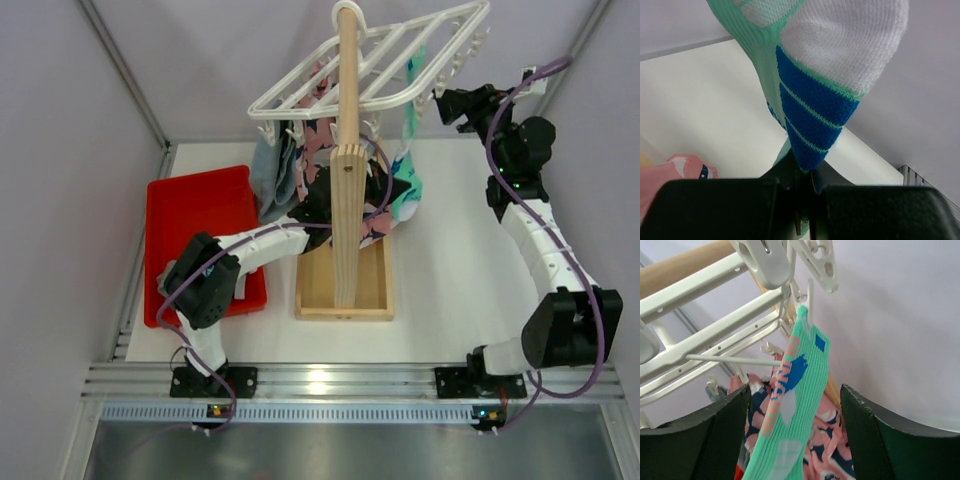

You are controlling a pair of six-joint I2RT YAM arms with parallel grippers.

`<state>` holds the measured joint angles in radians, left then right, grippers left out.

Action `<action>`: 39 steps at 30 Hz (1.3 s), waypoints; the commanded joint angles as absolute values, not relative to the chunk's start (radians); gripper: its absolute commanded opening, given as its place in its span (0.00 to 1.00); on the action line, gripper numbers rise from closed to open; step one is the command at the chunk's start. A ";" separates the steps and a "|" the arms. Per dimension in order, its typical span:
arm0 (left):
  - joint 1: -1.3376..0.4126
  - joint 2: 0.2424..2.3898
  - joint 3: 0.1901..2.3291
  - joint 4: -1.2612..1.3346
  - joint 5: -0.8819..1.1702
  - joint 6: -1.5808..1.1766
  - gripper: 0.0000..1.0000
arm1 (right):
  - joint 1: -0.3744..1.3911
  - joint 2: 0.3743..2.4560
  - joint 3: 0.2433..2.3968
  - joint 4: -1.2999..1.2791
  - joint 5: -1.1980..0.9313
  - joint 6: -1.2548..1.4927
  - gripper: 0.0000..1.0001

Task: Remove the socks clipped to the hanger

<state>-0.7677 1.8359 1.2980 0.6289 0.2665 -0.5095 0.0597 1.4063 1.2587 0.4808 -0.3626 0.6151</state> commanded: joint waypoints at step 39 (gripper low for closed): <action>-0.767 1.910 1.358 0.652 0.259 -0.449 0.00 | 0.232 1.761 1.572 0.854 -0.072 0.443 0.51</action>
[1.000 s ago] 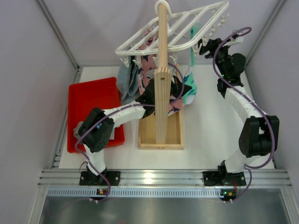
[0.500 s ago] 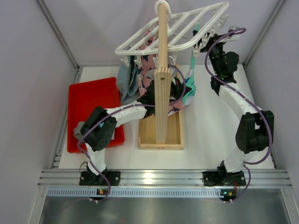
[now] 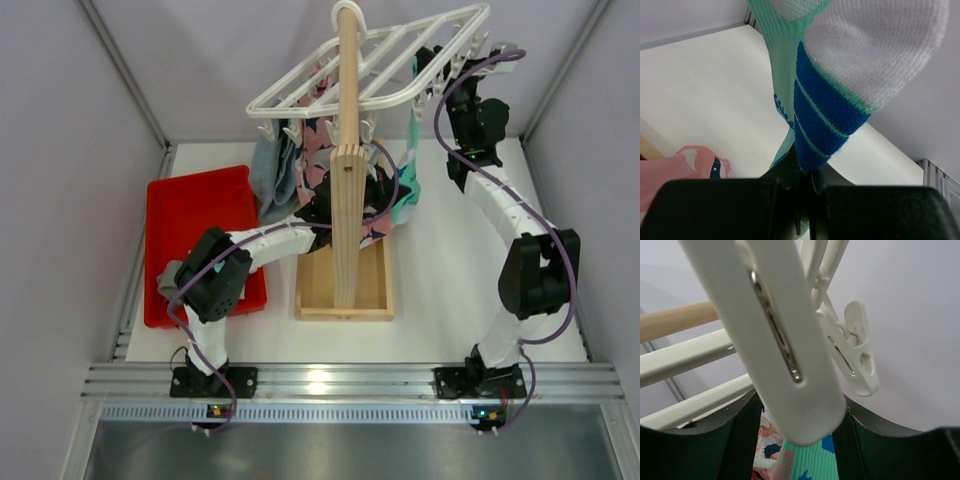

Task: Remove the socks clipped to the hanger

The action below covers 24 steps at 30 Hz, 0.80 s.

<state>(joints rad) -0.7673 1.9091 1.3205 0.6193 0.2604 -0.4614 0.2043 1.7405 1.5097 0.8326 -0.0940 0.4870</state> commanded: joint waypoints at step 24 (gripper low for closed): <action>-0.762 1.905 1.351 0.650 0.281 -0.454 0.00 | 0.281 1.871 1.750 0.746 0.045 0.356 0.47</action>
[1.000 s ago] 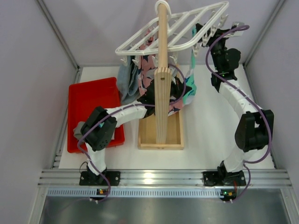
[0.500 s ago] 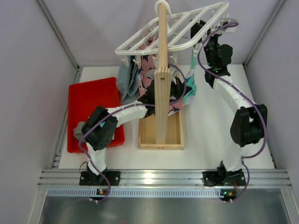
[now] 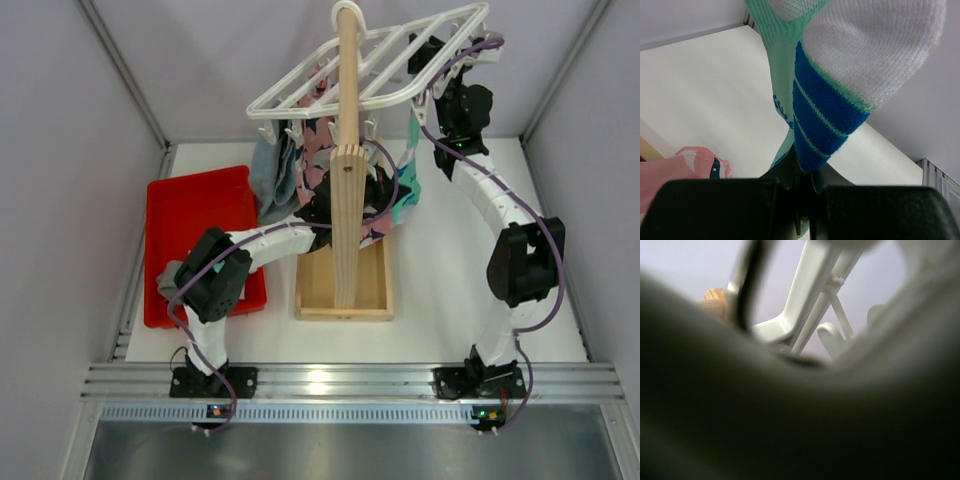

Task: Remove the socks clipped to the hanger

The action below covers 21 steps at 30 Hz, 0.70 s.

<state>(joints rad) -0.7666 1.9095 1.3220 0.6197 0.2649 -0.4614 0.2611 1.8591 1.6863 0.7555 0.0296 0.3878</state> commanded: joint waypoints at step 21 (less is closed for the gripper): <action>-0.735 1.824 1.203 0.650 0.282 -0.477 0.00 | 0.285 1.867 1.781 0.660 0.064 0.359 0.00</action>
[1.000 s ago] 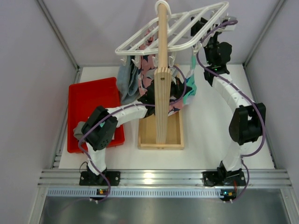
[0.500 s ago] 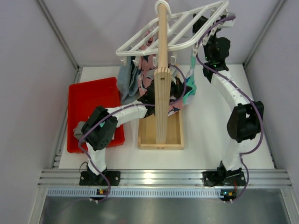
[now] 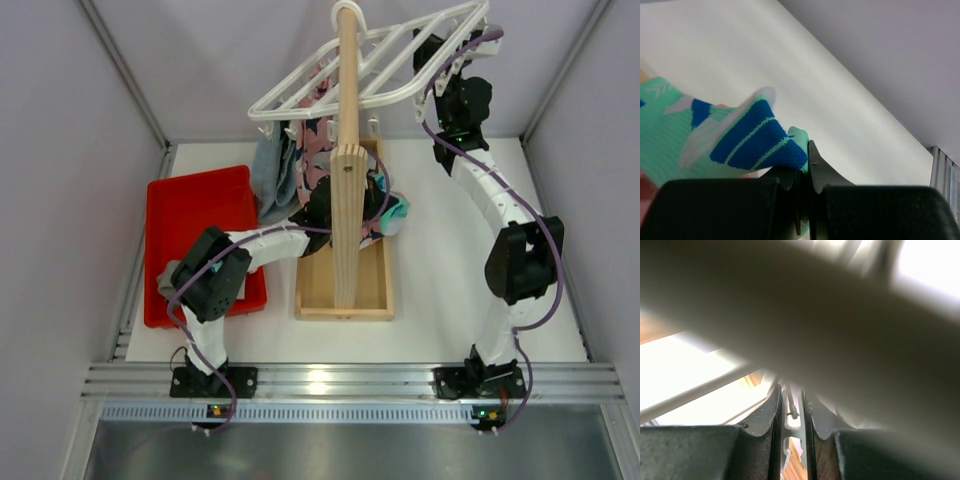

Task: Remove the socks clipped to the hanger

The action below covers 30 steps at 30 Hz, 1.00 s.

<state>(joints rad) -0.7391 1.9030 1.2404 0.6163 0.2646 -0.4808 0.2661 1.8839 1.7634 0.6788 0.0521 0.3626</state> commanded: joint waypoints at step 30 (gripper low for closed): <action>-0.716 0.569 0.532 -0.337 -0.642 -0.716 0.00 | 0.270 1.023 0.666 0.318 0.120 0.686 0.99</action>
